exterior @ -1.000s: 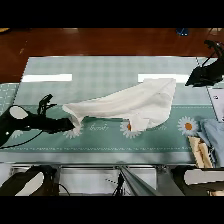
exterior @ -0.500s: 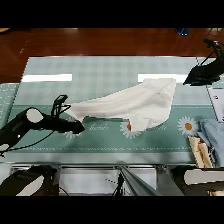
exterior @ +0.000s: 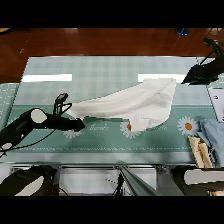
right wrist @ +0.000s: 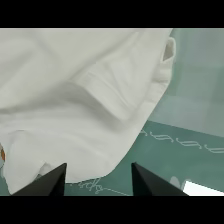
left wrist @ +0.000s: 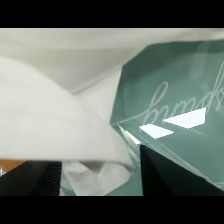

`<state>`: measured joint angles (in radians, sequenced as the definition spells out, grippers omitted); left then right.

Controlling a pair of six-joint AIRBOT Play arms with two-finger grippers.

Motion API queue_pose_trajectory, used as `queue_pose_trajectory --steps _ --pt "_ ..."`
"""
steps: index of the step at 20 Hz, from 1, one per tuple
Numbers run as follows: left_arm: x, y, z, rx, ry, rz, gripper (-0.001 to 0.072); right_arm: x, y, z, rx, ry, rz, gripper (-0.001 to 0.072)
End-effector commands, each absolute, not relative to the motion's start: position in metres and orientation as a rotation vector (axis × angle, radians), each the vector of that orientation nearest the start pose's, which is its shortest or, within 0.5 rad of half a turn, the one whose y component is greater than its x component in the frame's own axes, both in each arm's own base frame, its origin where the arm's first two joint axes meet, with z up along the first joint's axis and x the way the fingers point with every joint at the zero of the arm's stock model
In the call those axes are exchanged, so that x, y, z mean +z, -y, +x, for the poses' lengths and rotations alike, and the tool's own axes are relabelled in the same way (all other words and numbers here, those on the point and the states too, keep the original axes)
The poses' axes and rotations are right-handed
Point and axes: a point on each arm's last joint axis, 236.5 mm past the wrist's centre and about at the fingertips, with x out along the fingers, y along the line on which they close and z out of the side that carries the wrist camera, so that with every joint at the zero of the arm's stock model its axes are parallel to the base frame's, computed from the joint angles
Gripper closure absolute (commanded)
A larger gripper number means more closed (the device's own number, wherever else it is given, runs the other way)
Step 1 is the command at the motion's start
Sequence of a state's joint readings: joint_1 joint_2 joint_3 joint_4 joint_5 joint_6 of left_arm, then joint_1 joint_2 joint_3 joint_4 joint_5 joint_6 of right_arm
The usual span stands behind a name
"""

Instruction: Fold the shirts.

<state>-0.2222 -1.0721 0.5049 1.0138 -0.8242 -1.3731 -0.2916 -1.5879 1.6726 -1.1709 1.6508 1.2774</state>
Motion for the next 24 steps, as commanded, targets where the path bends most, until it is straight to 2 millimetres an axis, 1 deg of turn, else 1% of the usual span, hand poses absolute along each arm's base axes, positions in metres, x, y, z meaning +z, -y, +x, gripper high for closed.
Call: queue_pose_trajectory --steps 1,2,3,4,6,7,8,11,13,14,15,16,17,19,22,24 --pt "-0.121 0.144 0.244 -0.327 -1.433 -0.298 0.0305 0.064 0.015 0.403 0.361 -1.416 0.293 0.0223" --pt "-0.129 0.145 0.23 -0.335 -1.504 -0.295 0.0526 0.066 0.015 0.403 0.359 -1.409 0.29 0.0223" --pt "-0.132 0.146 0.218 -0.347 -1.561 -0.291 0.0626 0.068 0.017 0.402 0.352 -1.404 0.283 0.0223" --pt "-0.132 0.146 0.208 -0.381 -1.594 -0.268 0.068 0.069 0.019 0.402 0.343 -1.401 0.274 0.0223" --pt "-0.126 0.147 0.202 -0.414 -1.607 -0.25 0.068 0.065 0.028 0.399 0.311 -1.419 0.242 0.0223" --pt "-0.12 0.148 0.202 -0.423 -1.596 -0.248 0.0681 0.059 0.035 0.395 0.284 -1.439 0.225 0.0223" --pt "-0.113 0.149 0.205 -0.434 -1.574 -0.246 0.0681 0.05 0.04 0.39 0.271 -1.463 0.236 0.0223" --pt "-0.089 0.153 0.217 -0.455 -1.48 -0.247 0.0681 0.012 0.054 0.36 0.22 -1.526 0.352 0.0223" --pt "-0.076 0.154 0.223 -0.467 -1.429 -0.244 0.068 -0.01 0.055 0.338 0.202 -1.522 0.468 0.022" --pt "-0.071 0.155 0.226 -0.472 -1.411 -0.242 0.0681 -0.02 0.051 0.324 0.21 -1.529 0.523 0.0217" --pt "-0.067 0.156 0.229 -0.475 -1.398 -0.242 0.0681 -0.031 0.047 0.308 0.218 -1.552 0.54 0.0169" --pt "-0.064 0.157 0.232 -0.478 -1.387 -0.243 0.068 -0.044 0.044 0.292 0.219 -1.578 0.518 0.0173" --pt "-0.061 0.158 0.235 -0.479 -1.379 -0.243 0.0681 -0.057 0.045 0.282 0.185 -1.578 0.504 0.0174" --pt "-0.057 0.159 0.239 -0.482 -1.365 -0.242 0.0681 -0.074 0.03 0.283 0.156 -1.501 0.573 0.0174" --pt "-0.053 0.161 0.242 -0.487 -1.355 -0.249 0.0681 -0.096 0.001 0.283 0.137 -1.432 0.759 0.0174" --pt "-0.053 0.161 0.242 -0.487 -1.355 -0.249 0.068 -0.098 -0.014 0.291 0.171 -1.359 0.831 0.0174"
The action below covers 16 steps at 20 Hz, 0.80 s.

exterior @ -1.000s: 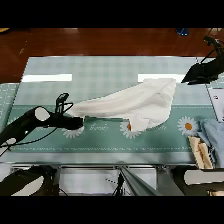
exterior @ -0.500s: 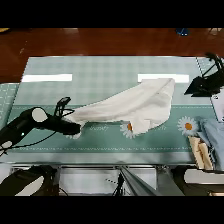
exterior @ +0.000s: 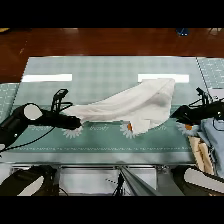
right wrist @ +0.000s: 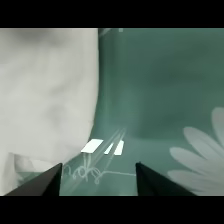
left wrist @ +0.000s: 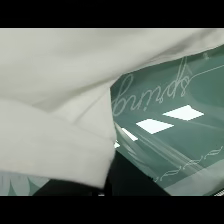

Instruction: Fold the shirts.

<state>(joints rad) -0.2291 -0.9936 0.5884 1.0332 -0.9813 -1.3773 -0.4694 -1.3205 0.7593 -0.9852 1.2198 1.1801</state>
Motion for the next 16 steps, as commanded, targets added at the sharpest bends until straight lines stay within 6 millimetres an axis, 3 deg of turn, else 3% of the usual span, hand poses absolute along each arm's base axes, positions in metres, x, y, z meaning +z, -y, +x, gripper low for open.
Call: queue_pose_trajectory --steps 1,5,6,8,10,11,12,13,15,16 --pt "-0.053 0.161 0.242 -0.487 -1.355 -0.249 0.0681 -0.097 -0.019 0.298 0.18 -1.326 0.846 0.0176" --pt "-0.053 0.161 0.242 -0.487 -1.354 -0.249 0.068 -0.103 -0.037 0.328 0.129 -1.248 0.777 0.0192" --pt "-0.053 0.161 0.243 -0.487 -1.354 -0.25 0.068 -0.105 -0.044 0.336 0.107 -1.23 0.763 0.0274" --pt "-0.048 0.161 0.247 -0.489 -1.34 -0.248 0.0681 -0.102 -0.06 0.346 0.105 -1.204 0.756 0.0655" --pt "-0.023 0.166 0.268 -0.506 -1.264 -0.24 0.0681 -0.08 -0.067 0.356 0.181 -1.181 0.715 0.0679" --pt "0.001 0.168 0.286 -0.512 -1.195 -0.241 0.0681 -0.057 -0.067 0.365 0.237 -1.143 0.672 0.0679" --pt "0.034 0.167 0.306 -0.515 -1.106 -0.242 0.0681 -0.021 -0.064 0.376 0.297 -1.074 0.62 0.0679" --pt "0.078 0.162 0.329 -0.512 -0.99 -0.244 0.0681 0.024 -0.058 0.388 0.333 -0.977 0.57 0.0679" --pt "0.186 0.147 0.36 -0.497 -0.727 -0.235 0.0681 0.128 -0.041 0.403 0.339 -0.732 0.479 0.068" --pt "0.241 0.136 0.366 -0.485 -0.599 -0.224 0.0681 0.192 -0.033 0.402 0.33 -0.584 0.419 0.068"
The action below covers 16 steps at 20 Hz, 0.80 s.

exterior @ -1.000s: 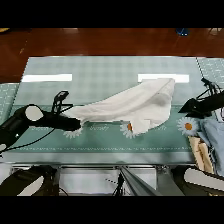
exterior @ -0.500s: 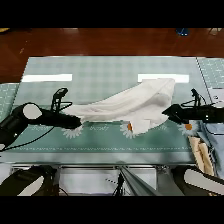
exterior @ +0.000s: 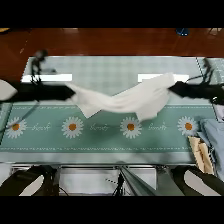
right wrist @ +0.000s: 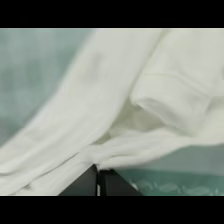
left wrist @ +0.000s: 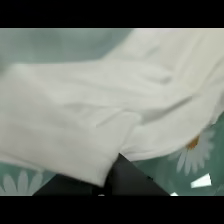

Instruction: Fold the shirts.

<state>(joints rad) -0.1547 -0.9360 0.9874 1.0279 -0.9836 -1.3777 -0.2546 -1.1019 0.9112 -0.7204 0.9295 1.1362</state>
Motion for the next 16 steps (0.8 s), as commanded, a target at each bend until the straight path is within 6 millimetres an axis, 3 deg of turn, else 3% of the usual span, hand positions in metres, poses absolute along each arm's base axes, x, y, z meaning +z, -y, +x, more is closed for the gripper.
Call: queue_pose_trajectory --steps 1,3,5,7,8,10,12,14,16 --pt "0.298 0.124 0.364 -0.468 -0.468 -0.21 0.068 0.256 -0.028 0.393 0.321 -0.435 0.353 0.068" --pt "0.395 0.104 0.343 -0.435 -0.239 -0.175 0.0681 0.369 -0.026 0.356 0.295 -0.173 0.244 0.0681" --pt "0.473 0.095 0.303 -0.418 -0.046 -0.133 0.0681 0.458 -0.034 0.307 0.276 0.042 0.172 0.0681" --pt "0.527 0.095 0.255 -0.424 0.104 -0.097 0.0681 0.518 -0.042 0.258 0.248 0.196 0.114 0.0681" --pt "0.547 0.095 0.23 -0.428 0.167 -0.083 0.0681 0.536 -0.043 0.24 0.22 0.238 0.091 0.0681" --pt "0.568 0.097 0.188 -0.433 0.249 -0.07 0.0681 0.558 -0.038 0.207 0.145 0.28 0.068 0.0681" --pt "0.569 0.099 0.153 -0.445 0.257 -0.093 0.0682 0.558 -0.038 0.186 0.102 0.244 0.056 0.0681" --pt "0.542 0.102 0.135 -0.449 0.144 -0.113 0.0682 0.543 -0.043 0.174 0.089 0.152 0.029 0.0681" --pt "0.499 0.103 0.13 -0.439 -0.043 -0.137 0.0682 0.519 -0.038 0.17 0.055 0.043 0.002 0.0681"
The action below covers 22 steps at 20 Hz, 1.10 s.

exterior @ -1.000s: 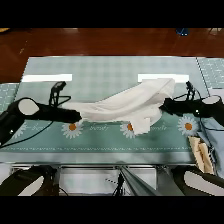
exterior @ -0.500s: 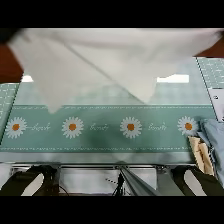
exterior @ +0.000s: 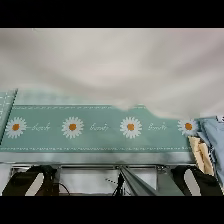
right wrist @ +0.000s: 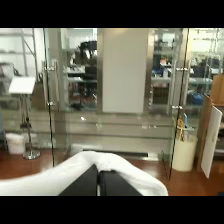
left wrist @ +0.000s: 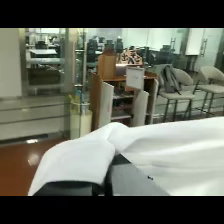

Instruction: Fold the shirts.

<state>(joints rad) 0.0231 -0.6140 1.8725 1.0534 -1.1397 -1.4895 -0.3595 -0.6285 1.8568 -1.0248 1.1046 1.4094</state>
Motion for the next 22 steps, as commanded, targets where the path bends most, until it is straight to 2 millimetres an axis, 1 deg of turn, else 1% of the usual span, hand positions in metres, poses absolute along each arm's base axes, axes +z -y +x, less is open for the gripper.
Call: queue_pose_trajectory --steps 1,2,4,5,6,7,9,10,12,14,15,17,18,20,22 --pt "0.479 0.104 0.129 -0.437 -0.132 -0.149 0.0682 0.503 -0.031 0.17 0.025 -0.025 -0.01 0.0682" --pt "0.464 0.104 0.127 -0.435 -0.204 -0.158 0.0681 0.485 -0.023 0.171 -0.003 -0.101 -0.017 0.0682" --pt "0.447 0.104 0.127 -0.431 -0.284 -0.173 0.0682 0.44 -0.009 0.176 -0.034 -0.304 -0.067 0.0682" --pt "0.439 0.104 0.131 -0.427 -0.318 -0.173 0.0682 0.415 -0.001 0.18 -0.034 -0.427 -0.097 0.0682" --pt "0.422 0.103 0.139 -0.423 -0.385 -0.175 0.0682 0.398 0.002 0.188 -0.017 -0.513 -0.082 0.0682" --pt "0.4 0.103 0.149 -0.42 -0.471 -0.182 0.0682 0.386 0.004 0.202 0.01 -0.573 -0.07 0.0682" --pt "0.341 0.102 0.176 -0.411 -0.663 -0.21 0.0681 0.363 -0.001 0.238 0.097 -0.672 -0.041 0.0682" --pt "0.313 0.102 0.189 -0.408 -0.733 -0.223 0.0682 0.346 -0.002 0.256 0.132 -0.744 -0.031 0.0682" --pt "0.258 0.102 0.223 -0.394 -0.831 -0.265 0.0681 0.303 -0.009 0.301 0.208 -0.901 -0.023 0.0682" --pt "0.211 0.099 0.259 -0.368 -0.874 -0.302 0.0681 0.259 -0.02 0.351 0.252 -1.009 -0.037 0.0682" --pt "0.192 0.097 0.278 -0.357 -0.876 -0.306 0.0681 0.235 -0.023 0.38 0.251 -1.043 -0.048 0.0681" --pt "0.165 0.091 0.317 -0.345 -0.859 -0.276 0.068 0.191 -0.034 0.43 0.259 -1.076 -0.049 0.0681" --pt "0.155 0.087 0.342 -0.331 -0.833 -0.263 0.068 0.171 -0.041 0.451 0.267 -1.085 -0.045 0.0681" --pt "0.134 0.077 0.393 -0.27 -0.785 -0.295 0.068 0.139 -0.05 0.486 0.265 -1.076 -0.028 0.068" --pt "0.105 0.069 0.435 -0.213 -0.759 -0.339 0.068 0.112 -0.056 0.514 0.247 -1.065 0.017 0.068"
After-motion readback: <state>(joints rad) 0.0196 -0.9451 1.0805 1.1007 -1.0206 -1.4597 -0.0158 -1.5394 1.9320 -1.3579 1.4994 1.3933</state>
